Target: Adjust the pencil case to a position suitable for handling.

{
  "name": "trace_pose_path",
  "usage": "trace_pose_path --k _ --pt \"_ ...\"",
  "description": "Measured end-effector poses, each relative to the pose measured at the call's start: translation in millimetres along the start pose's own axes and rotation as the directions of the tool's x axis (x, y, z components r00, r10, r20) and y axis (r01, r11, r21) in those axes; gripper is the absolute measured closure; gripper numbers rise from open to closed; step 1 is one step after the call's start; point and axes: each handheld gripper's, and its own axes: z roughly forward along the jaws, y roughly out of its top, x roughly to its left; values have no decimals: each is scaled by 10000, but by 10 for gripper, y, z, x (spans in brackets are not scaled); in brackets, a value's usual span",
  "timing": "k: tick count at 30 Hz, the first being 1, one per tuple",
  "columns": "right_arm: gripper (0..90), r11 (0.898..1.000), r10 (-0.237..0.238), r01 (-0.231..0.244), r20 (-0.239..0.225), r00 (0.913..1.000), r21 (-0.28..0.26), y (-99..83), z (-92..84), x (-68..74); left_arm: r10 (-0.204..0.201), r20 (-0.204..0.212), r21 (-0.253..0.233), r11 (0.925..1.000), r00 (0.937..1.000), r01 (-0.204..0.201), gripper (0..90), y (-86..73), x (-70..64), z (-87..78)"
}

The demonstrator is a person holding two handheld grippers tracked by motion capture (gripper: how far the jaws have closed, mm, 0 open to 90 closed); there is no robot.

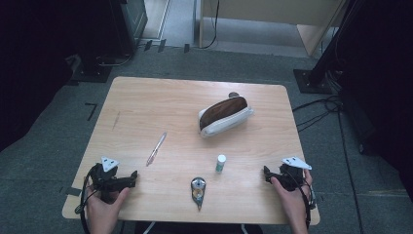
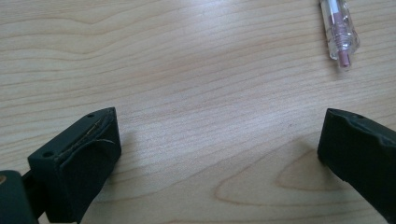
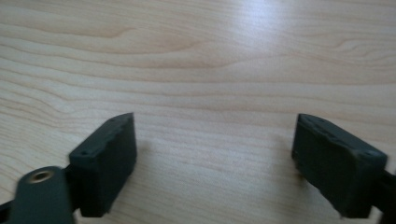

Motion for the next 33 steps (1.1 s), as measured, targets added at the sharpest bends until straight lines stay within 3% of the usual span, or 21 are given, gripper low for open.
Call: trace_pose_path --k 4,5,11,15,21,25,28,29,33 --pt "138 9997 -239 240 23 9997 -71 20 20 39 -257 -188 -25 9997 9995 256 0 -2 -13 -1" --pt "135 9999 -158 158 18 9999 -63 21 23 41 -546 -359 -51 9985 9979 544 0 0 -18 -2" --pt "133 9997 243 -242 66 9997 -17 -9 -4 -38 -309 -392 222 9992 9988 318 0 -19 -13 -55" --pt "130 9994 340 -340 40 9994 30 -26 -32 -81 -388 -400 -11 9992 9984 388 27 10 -3 -113" --pt "57 9999 56 -55 -24 10000 144 -49 -34 -65 -236 254 -592 9979 9994 251 35 210 -87 -206" --pt "46 9998 -21 23 -85 10000 173 -54 -35 -68 111 826 -1190 9929 9965 -12 72 466 -213 -257" --pt "42 9998 -47 49 -114 9999 208 -49 -31 -73 323 1087 -1326 9910 9935 -177 78 578 -286 -268" --pt "42 9998 -46 49 -114 9999 212 -49 -31 -73 584 1338 -1455 9886 9893 -387 78 687 -369 -283" --pt "41 9998 -37 39 -110 9999 206 -51 -32 -72 1044 1459 -1726 9819 9838 -786 78 858 -499 -313"
